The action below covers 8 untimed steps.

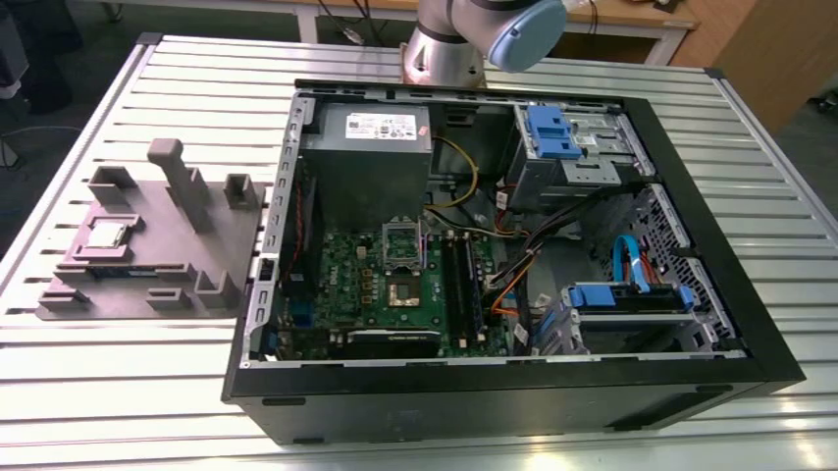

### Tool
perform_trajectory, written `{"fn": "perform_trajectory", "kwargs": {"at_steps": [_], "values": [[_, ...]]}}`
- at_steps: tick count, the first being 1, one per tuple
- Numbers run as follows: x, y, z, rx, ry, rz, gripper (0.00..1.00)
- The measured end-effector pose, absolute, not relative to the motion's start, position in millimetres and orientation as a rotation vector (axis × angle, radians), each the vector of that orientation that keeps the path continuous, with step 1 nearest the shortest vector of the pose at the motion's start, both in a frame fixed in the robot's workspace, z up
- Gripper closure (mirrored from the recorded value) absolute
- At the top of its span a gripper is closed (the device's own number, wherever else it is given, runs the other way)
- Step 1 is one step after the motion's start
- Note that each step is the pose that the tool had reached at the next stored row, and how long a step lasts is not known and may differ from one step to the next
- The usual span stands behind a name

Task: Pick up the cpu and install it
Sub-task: 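Pick up the cpu and move it towards the insertion slot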

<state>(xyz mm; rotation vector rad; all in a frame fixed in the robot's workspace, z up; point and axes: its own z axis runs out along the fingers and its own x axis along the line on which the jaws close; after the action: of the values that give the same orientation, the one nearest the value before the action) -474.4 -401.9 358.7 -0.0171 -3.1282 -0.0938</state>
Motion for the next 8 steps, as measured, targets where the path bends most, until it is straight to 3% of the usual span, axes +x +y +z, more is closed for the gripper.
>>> {"fn": "perform_trajectory", "kwargs": {"at_steps": [6,8], "values": [[-473.0,-401.9,350.9,-0.017,-3.128,-0.093,0.44],[-472.8,-401.9,347.4,-0.017,-3.128,-0.093,0.38]]}}
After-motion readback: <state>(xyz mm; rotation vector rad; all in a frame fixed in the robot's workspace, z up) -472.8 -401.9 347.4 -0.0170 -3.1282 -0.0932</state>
